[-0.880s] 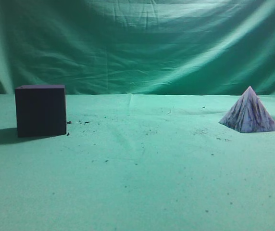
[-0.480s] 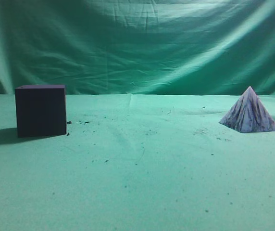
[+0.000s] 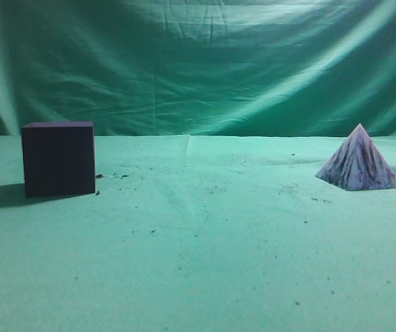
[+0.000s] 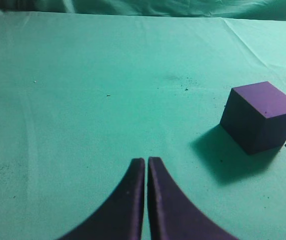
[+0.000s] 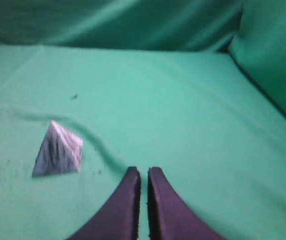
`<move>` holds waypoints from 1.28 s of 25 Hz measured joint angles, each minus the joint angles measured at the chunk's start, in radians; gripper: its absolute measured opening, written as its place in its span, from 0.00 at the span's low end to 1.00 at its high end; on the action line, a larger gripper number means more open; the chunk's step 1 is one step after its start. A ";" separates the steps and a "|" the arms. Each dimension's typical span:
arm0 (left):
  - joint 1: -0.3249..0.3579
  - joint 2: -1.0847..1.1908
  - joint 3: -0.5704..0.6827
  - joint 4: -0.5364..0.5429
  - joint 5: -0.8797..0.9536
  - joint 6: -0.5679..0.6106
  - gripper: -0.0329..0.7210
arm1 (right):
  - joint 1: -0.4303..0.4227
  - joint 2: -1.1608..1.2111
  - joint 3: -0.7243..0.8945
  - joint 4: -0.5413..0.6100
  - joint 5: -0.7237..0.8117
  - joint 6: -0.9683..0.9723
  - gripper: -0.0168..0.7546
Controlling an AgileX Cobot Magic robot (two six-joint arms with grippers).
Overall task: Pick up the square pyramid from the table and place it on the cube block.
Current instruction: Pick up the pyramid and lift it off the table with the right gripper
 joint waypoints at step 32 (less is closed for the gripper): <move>0.000 0.000 0.000 0.000 0.000 0.000 0.04 | 0.240 0.867 -0.867 0.145 0.647 -0.151 0.02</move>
